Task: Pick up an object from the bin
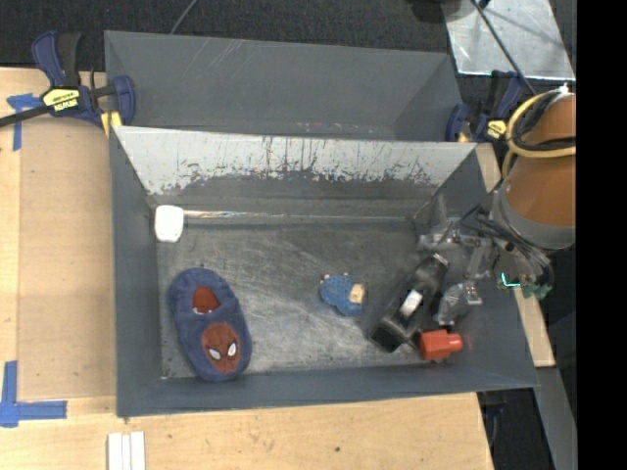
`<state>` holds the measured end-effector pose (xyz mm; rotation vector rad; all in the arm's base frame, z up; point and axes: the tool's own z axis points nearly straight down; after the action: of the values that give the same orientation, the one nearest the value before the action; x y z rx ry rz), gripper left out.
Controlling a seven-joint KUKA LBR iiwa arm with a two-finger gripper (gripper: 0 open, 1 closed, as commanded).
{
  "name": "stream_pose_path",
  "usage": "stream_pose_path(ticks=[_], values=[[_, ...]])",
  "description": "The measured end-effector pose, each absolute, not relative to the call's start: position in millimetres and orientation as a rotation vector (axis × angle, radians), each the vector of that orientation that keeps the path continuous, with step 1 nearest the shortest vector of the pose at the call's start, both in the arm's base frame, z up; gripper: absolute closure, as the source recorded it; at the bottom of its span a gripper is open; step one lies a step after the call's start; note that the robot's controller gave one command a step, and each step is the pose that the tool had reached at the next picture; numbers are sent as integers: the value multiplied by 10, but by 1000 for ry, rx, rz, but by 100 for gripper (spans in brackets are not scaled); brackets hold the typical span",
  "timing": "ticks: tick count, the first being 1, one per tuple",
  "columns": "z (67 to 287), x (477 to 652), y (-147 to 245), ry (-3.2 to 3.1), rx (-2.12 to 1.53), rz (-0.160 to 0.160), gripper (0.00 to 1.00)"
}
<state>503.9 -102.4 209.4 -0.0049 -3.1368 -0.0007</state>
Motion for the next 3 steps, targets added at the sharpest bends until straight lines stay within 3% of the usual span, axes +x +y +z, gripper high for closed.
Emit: stream_pose_path(ticks=[1,3], values=[[1326,5085,-958,-3138,-188,2,0],[1281,5076,-977,-3133,-206,0,0]])
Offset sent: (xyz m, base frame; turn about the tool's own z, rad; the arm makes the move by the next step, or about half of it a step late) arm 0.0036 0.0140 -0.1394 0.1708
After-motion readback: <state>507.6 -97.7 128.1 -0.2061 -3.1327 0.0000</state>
